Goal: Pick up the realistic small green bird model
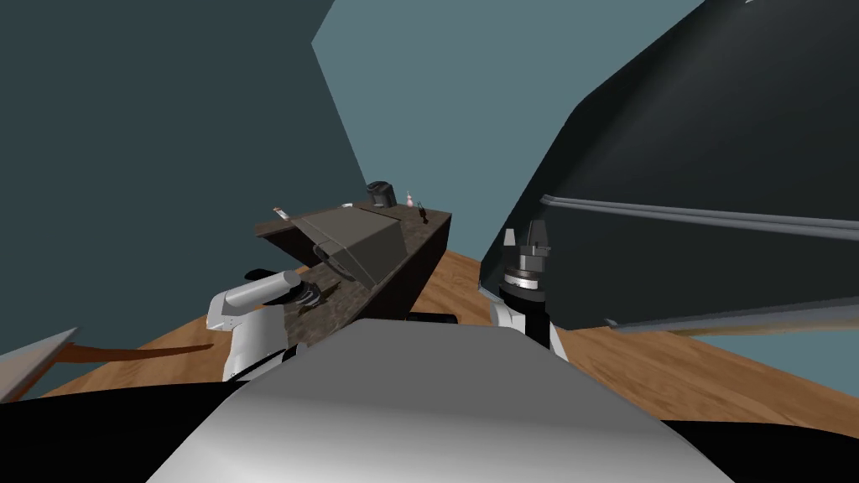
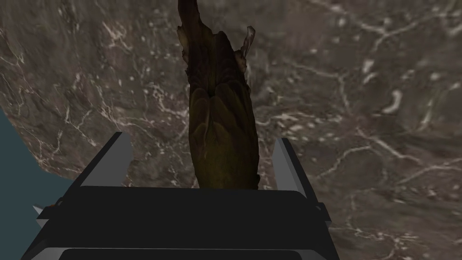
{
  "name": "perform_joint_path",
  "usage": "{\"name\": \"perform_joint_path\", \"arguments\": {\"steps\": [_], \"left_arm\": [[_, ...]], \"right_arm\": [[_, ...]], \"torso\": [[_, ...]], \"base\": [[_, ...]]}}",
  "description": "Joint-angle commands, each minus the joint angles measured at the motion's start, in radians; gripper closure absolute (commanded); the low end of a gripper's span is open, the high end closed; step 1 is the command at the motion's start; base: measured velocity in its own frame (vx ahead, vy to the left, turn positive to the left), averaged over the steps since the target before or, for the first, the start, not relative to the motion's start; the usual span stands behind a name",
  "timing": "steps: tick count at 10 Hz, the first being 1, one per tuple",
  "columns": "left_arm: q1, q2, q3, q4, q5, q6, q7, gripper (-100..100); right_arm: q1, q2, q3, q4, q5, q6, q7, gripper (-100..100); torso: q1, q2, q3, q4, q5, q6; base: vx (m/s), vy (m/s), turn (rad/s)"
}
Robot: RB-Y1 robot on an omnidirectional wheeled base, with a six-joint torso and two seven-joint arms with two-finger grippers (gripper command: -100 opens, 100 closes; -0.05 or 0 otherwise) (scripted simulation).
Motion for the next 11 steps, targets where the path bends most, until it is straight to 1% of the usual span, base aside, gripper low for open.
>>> {"name": "perform_joint_path", "arguments": {"steps": [1,2,3,4,5,6,7,11], "left_arm": [[0.000,-0.006,0.029,0.021,0.007,-0.017,-0.050,-100],[0.000,-0.006,0.029,0.021,0.007,-0.017,-0.061,-100],[0.000,-0.010,0.048,0.035,0.012,-0.028,-0.098,-100],[0.000,-0.013,0.067,0.048,0.016,-0.039,-0.125,-100],[0.000,-0.013,0.067,0.048,0.016,-0.039,-0.135,-100],[0.000,-0.014,0.063,0.046,0.015,-0.037,-0.124,-100],[0.000,-0.013,0.064,0.047,0.015,-0.038,-0.128,100],[0.000,-0.014,0.064,0.047,0.015,-0.038,-0.127,100]], "right_arm": [[0.000,0.000,0.000,0.000,0.000,0.000,0.000,0],[0.000,0.000,0.000,0.000,0.000,0.000,0.000,0],[0.000,0.000,0.000,0.000,0.000,0.000,0.000,0],[0.000,0.000,0.000,0.000,0.000,0.000,0.000,0],[0.000,0.000,0.000,0.000,0.000,0.000,0.000,0],[0.000,0.000,0.000,0.000,0.000,0.000,0.000,0],[0.000,0.000,0.000,0.000,0.000,0.000,0.000,0],[0.000,0.000,0.000,0.000,0.000,0.000,0.000,0]], "torso": [[0.000,0.000,0.000,0.000,0.000,0.000],[0.000,-0.001,0.000,0.000,0.000,0.000],[0.000,0.000,0.000,0.000,0.000,0.000],[-0.001,-0.001,0.000,0.000,0.000,0.000],[-0.001,-0.001,-0.001,0.000,0.000,0.000],[-0.001,0.000,0.000,0.000,0.000,0.001],[0.001,0.002,0.001,0.000,0.000,0.001],[0.003,0.005,0.003,0.001,0.001,0.001]], "base": [[0.092,-0.046,0.165],[0.082,-0.049,0.064],[0.084,-0.052,0.080],[0.106,-0.069,0.165],[0.077,-0.053,0.058],[0.026,-0.018,0.001],[0.006,-0.005,0.002],[0.000,0.000,0.000]]}}
